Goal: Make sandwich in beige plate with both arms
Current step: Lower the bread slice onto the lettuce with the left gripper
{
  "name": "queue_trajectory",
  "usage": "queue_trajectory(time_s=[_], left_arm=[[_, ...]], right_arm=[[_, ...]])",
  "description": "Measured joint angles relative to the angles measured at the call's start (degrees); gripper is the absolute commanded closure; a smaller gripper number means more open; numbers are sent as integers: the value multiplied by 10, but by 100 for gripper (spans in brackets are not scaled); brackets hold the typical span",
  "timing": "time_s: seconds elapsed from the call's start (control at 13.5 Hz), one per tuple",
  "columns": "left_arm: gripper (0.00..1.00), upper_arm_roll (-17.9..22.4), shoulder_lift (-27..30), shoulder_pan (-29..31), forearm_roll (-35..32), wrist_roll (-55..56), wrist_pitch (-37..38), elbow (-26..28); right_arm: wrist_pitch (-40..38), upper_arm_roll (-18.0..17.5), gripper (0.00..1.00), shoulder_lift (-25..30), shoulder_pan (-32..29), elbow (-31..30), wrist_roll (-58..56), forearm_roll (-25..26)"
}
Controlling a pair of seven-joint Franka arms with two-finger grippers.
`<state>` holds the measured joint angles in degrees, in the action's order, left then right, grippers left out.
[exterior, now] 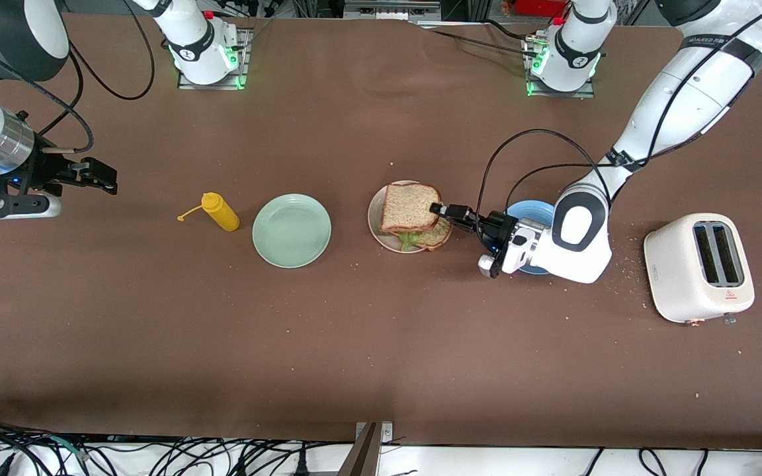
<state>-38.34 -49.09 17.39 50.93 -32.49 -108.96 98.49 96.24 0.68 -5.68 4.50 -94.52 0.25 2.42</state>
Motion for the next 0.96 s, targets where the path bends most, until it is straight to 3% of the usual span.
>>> queue_trajectory(time_s=[0.37,0.44,0.52,0.96], left_arm=[[100,11,-21,1,0,-73,-18,11],[80,13,-28,1,0,-86,-24,14],[1,16,-34,1,0,-94,-27,15],[0,35,-37,-21,0,-120,-68,11]], right_arm=[[0,0,0,0,2,0,0,0],[0,0,0,0,2,0,0,0],[0,0,0,0,2,0,0,0],[0,0,0,0,2,0,0,0]])
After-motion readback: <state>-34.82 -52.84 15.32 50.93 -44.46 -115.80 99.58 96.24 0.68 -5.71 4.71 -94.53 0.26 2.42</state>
